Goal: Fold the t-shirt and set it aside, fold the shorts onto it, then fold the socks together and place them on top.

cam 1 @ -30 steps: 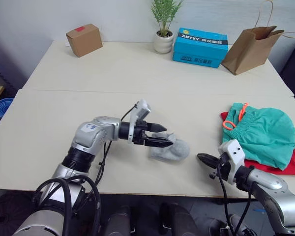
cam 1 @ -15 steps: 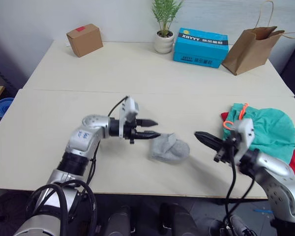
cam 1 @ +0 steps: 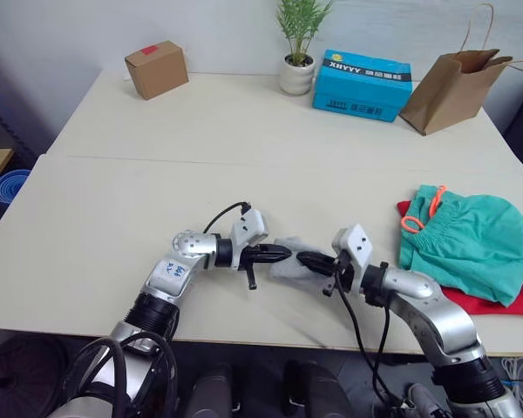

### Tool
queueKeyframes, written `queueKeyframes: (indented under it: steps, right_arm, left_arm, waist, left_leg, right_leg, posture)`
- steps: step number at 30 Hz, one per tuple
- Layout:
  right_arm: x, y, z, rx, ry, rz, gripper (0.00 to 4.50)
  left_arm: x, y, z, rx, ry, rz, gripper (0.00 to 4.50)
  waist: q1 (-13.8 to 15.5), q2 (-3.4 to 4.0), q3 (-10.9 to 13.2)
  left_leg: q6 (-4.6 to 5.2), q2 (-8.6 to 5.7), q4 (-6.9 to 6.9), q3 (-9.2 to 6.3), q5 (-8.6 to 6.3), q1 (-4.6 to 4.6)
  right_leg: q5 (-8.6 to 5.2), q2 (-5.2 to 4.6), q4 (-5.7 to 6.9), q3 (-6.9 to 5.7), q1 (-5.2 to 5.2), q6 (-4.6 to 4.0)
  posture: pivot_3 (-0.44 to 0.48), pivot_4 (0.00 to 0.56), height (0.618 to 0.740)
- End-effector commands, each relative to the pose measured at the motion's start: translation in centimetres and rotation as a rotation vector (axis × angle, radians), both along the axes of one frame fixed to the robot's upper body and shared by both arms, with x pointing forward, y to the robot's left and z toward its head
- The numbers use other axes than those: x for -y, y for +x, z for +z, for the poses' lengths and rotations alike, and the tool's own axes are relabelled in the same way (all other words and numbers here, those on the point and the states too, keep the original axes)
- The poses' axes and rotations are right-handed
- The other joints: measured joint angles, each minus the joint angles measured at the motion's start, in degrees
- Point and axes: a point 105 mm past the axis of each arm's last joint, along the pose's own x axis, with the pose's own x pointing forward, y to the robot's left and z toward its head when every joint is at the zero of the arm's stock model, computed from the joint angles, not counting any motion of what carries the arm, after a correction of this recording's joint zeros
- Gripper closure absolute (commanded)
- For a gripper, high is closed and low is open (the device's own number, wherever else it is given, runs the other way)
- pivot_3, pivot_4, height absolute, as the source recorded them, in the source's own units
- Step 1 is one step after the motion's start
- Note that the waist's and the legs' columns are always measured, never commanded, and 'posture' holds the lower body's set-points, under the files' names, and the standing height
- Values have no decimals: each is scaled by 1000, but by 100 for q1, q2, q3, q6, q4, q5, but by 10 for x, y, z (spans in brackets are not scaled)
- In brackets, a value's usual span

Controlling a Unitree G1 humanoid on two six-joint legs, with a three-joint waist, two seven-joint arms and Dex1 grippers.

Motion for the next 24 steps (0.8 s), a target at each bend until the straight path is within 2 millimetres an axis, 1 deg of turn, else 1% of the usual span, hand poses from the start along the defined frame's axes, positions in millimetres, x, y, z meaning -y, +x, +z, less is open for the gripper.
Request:
queueKeyframes:
  steps: [1, 4, 6, 8, 9, 10, 12, 14, 16, 19, 21, 22, 23, 24]
  right_arm:
    - [7, -6, -11, 5, 20, 3, 4500]
    - [8, -5, -17, 7, 24, -15, 4500]
    - [8, -1, -14, 17, 46, -32, 4500]
    - [6, -3, -2, 7, 129, -13, 4500]
    - [7, -4, 8, 0, 189, -13, 4500]
    - [9, -8, 18, -33, 246, 0, 4334]
    - [15, -12, 36, -19, 296, 3, 3882]
    - [23, -20, 43, -55, 260, 24, 3198]
    - [36, -23, 48, -138, 254, 0, 2518]
    - [50, -23, 48, -245, 235, -42, 1492]
    - [64, -23, 41, -396, 238, -97, 813]
    - [76, -20, 34, -524, 256, -175, 429]
    - [83, -20, 30, -635, 288, -213, 89]
    - [88, -22, 23, -741, 271, -248, 38]
  left_arm:
    - [0, 1, -7, -14, 2, 28, 4460]
    - [2, 0, -9, -18, -7, 29, 4460]
    - [2, -1, -8, -12, -14, 28, 4460]
    - [-1, 0, -5, -3, -17, 26, 4460]
    - [-2, 0, -1, 9, -31, 17, 4460]
    - [-3, -1, 4, 22, -50, 2, 4492]
    - [-5, -2, 13, 44, -75, -28, 4500]
    - [-7, -4, 20, 66, -84, -60, 4500]
    - [-8, -4, 25, 81, -90, -89, 4500]
    - [-10, -2, 27, 94, -85, -95, 4500]
    - [-11, -1, 26, 114, -71, -105, 4500]
    - [-10, -1, 25, 124, -64, -114, 4500]
    - [-10, -1, 23, 132, -55, -120, 4500]
    - [-9, -1, 21, 137, -50, -124, 4500]
  waist:
    - [-1, 0, 0]
    - [-2, -1, -1]
    - [-3, 0, -1]
    - [-7, 0, -1]
    - [-7, 0, -1]
    - [-6, 0, 0]
    - [-5, 0, 0]
    - [-4, 2, 0]
    - [1, 2, 1]
    - [8, 2, 1]
    - [8, 2, 1]
    - [8, 2, 0]
    - [-7, 2, 1]
    - [-9, 2, 1]
  left_leg:
    - [0, 1, 0, 0, 0, 1]
    - [-1, 1, 0, -1, 1, 5]
    - [-3, 2, 0, -2, 2, 7]
    - [-4, 3, 0, -2, 2, 7]
    - [-4, 3, 0, -2, 3, 7]
    - [-5, 3, 0, -3, 3, 6]
    - [-4, 3, -1, -4, 3, 2]
    - [-4, 3, -3, -5, 2, -1]
    - [-2, 3, -7, -6, 1, -2]
    - [25, 3, -5, -7, -15, -4]
    - [30, 3, -6, -7, -18, -4]
    - [30, 2, -6, -7, -18, -4]
    - [30, 2, -6, -7, -18, -4]
    - [30, 3, -3, -6, -17, -4]
  right_leg:
    - [0, 0, 1, 1, 1, 0]
    - [0, 0, 3, 3, 3, 1]
    - [1, 0, 4, 3, 4, 1]
    - [1, 0, 5, 3, 4, 0]
    - [1, 0, 5, 3, 3, 0]
    - [1, -1, 5, 3, 3, 0]
    - [1, -3, 5, 3, -3, 0]
    - [1, -4, 3, 3, -6, 0]
    - [1, -5, -4, 2, -5, 0]
    - [1, -6, -6, 1, -6, 0]
    - [1, -7, -6, 0, -6, -1]
    - [1, -7, -6, 0, -6, -1]
    - [1, -7, -5, 1, -6, -1]
    - [2, -7, -4, 2, -6, -2]
  posture:
    - [0, 150, 740]
    - [0, 150, 740]
    - [0, 150, 740]
    - [0, 150, 740]
    - [0, 150, 740]
    - [0, 150, 740]
    - [0, 150, 740]
    - [0, 150, 740]
    - [0, 150, 740]
    - [0, 150, 740]
    - [0, 150, 740]
    - [0, 150, 740]
    - [0, 150, 740]
    - [0, 150, 740]
